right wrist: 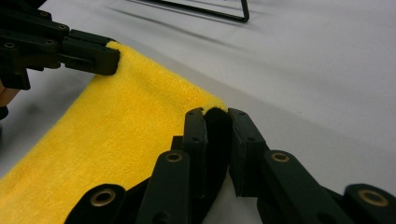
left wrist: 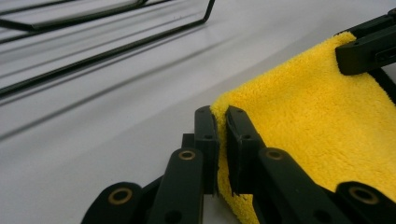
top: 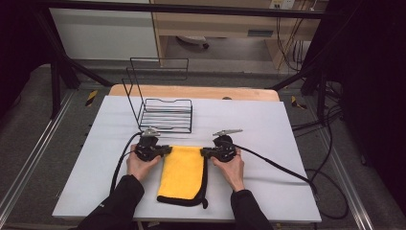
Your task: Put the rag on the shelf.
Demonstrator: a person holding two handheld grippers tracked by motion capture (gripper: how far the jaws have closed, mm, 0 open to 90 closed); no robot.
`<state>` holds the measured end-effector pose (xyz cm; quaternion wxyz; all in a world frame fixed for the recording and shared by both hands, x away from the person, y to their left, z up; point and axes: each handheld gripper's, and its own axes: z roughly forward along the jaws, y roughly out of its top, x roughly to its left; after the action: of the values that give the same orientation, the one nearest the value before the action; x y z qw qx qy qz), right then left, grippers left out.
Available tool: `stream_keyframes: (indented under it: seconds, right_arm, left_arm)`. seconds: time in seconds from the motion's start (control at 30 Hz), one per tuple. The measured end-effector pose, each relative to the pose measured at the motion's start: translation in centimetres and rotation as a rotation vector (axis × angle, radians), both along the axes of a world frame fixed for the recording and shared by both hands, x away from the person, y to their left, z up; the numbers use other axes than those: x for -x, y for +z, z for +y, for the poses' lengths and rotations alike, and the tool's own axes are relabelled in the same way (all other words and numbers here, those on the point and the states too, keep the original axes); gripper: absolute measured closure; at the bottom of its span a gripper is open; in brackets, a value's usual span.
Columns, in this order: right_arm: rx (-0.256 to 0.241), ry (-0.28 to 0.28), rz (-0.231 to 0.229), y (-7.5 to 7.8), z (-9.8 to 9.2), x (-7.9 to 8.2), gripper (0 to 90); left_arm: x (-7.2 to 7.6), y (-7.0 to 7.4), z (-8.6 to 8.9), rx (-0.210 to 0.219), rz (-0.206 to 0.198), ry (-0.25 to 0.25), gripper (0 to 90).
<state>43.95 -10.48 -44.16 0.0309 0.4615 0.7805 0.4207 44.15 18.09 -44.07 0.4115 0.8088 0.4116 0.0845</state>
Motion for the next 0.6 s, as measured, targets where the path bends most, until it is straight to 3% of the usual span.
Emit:
stream_keyframes:
  seconds: [0.3, 0.6]
  right_arm:
    - [-0.040, 0.012, -0.063, 1.6, -0.3, 1.2, 78.9]
    - [-0.058, 0.031, -0.132, 3.4, -0.2, 2.3, 78.9]
  left_arm:
    - [1.3, 2.0, 0.7, 0.047, -0.064, -0.018, 84.0]
    - [2.4, 3.3, 1.1, 0.061, -0.110, -0.015, 83.9]
